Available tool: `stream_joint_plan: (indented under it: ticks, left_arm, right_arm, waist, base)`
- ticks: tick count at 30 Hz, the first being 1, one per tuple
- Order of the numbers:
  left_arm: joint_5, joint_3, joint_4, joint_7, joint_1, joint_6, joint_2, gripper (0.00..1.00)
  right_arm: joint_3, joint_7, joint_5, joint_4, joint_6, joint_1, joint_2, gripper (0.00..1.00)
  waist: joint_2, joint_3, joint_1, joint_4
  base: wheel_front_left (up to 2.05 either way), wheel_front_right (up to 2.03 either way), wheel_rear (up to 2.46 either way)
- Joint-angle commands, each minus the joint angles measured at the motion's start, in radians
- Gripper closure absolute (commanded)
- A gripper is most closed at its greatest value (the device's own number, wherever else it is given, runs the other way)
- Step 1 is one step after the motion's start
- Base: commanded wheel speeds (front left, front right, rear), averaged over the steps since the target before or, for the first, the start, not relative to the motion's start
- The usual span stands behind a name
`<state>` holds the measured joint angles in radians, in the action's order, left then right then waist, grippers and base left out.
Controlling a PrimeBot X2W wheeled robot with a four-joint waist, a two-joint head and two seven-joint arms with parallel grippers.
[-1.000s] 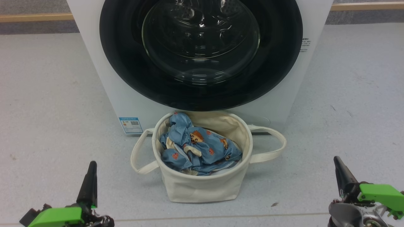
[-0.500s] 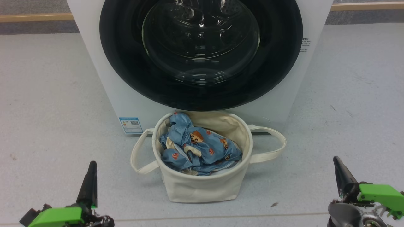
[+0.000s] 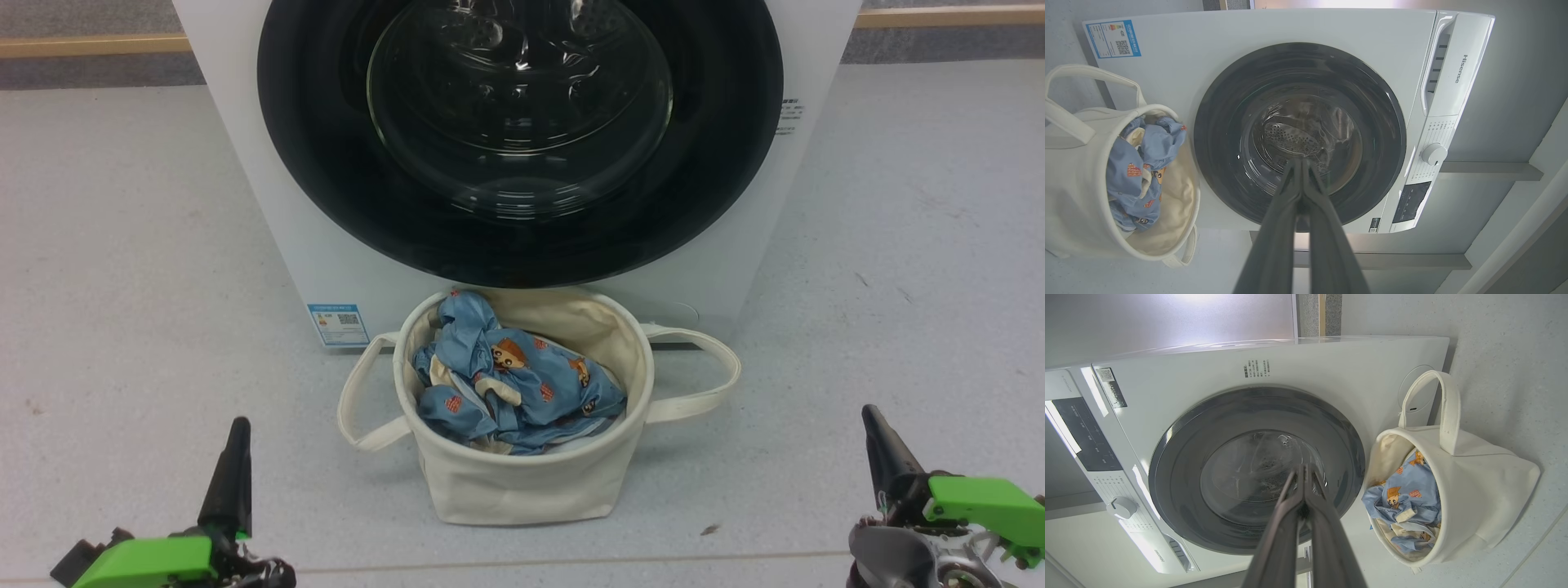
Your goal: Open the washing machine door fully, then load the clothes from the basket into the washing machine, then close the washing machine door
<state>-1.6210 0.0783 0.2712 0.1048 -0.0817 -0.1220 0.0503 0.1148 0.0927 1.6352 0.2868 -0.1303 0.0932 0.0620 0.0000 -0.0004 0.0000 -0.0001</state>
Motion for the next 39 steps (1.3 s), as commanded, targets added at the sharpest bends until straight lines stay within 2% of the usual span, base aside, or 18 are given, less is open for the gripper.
stream_joint_plan:
  ticks: [1, 39]
  left_arm:
    - [0.012, 0.035, -0.035, 0.007, -0.032, 0.004, 0.002, 1.0]
    - [0.012, 0.036, -0.035, 0.008, -0.032, 0.004, 0.001, 1.0]
  right_arm:
    - [-0.017, 0.008, -0.013, -0.034, 0.0, 0.024, 0.001, 1.0]
    - [-0.015, 0.009, -0.015, -0.034, 0.0, 0.024, 0.0, 1.0]
  waist:
    - [0.0, 0.0, 0.0, 0.0]
    - [0.0, 0.0, 0.0, 0.0]
  base:
    - [0.0, 0.0, 0.0]
    - [0.0, 0.0, 0.0]
